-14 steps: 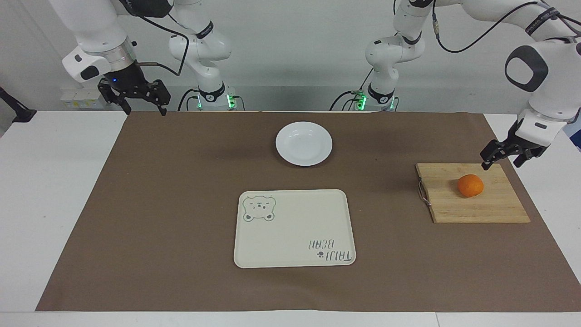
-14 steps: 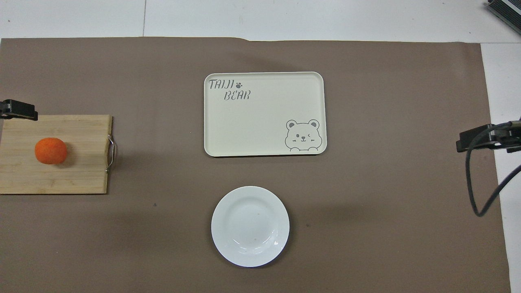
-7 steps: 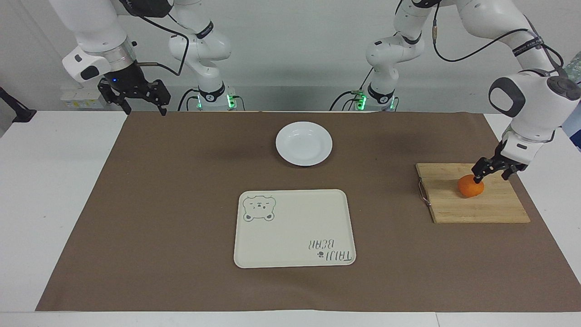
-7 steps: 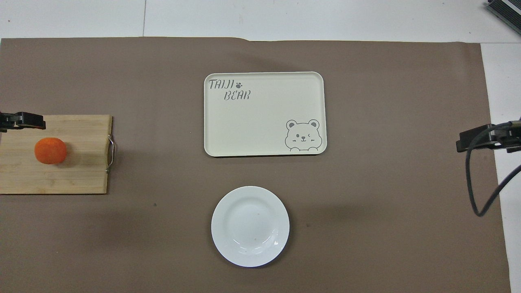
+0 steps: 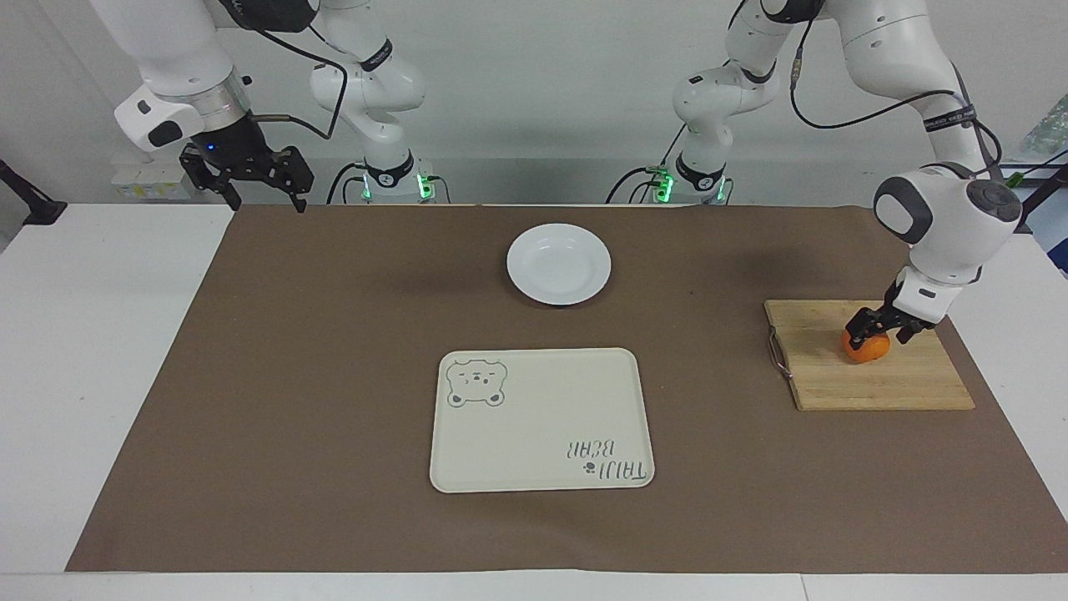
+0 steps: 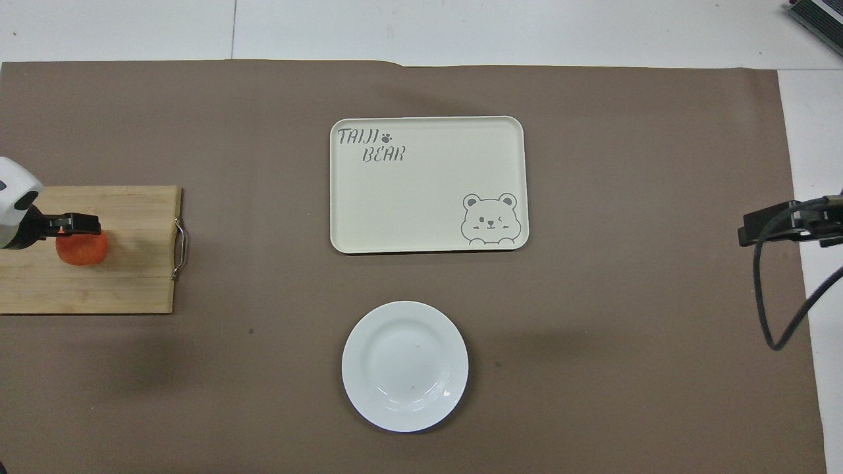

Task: Place orange and plate with both arms
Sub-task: 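Move the left gripper down over the orange on the cutting board, then close the left gripper on the orange and lift it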

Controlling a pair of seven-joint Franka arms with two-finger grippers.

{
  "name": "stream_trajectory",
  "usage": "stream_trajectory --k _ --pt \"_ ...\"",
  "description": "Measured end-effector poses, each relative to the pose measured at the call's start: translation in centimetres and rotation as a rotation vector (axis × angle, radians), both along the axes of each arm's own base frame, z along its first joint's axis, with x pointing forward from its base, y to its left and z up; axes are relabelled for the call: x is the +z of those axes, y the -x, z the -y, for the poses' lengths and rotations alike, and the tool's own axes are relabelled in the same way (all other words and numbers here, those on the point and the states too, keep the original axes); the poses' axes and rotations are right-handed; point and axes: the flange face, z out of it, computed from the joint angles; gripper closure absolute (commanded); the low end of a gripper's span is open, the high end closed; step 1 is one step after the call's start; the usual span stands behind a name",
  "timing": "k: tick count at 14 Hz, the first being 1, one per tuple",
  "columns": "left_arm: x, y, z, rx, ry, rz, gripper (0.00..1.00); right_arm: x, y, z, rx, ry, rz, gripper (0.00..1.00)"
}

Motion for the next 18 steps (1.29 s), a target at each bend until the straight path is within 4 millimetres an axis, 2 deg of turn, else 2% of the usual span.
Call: stream_trajectory --k 2,7,8,9,10,18 --pt "-1.40 0.43 0.18 0.002 0.002 0.000 0.00 0.00 0.00 0.00 0.000 0.000 0.000 0.00" --pt "-1.49 0.49 0.20 0.005 0.003 -0.001 0.00 0.00 0.00 0.00 0.000 0.000 0.000 0.00" --pt "-1.49 0.49 0.20 0.005 0.003 -0.001 0.24 0.00 0.00 0.00 0.000 0.000 0.000 0.00" --pt "-1.51 0.51 0.20 0.005 0.003 -0.002 0.83 0.00 0.00 0.00 0.000 0.000 0.000 0.00" --pt "-1.56 0.56 0.19 0.006 0.004 -0.006 1.00 0.00 0.00 0.00 0.000 0.000 0.000 0.00" --pt "-1.17 0.59 0.13 0.015 0.008 -0.023 1.00 0.00 0.00 0.00 0.000 0.000 0.000 0.00"
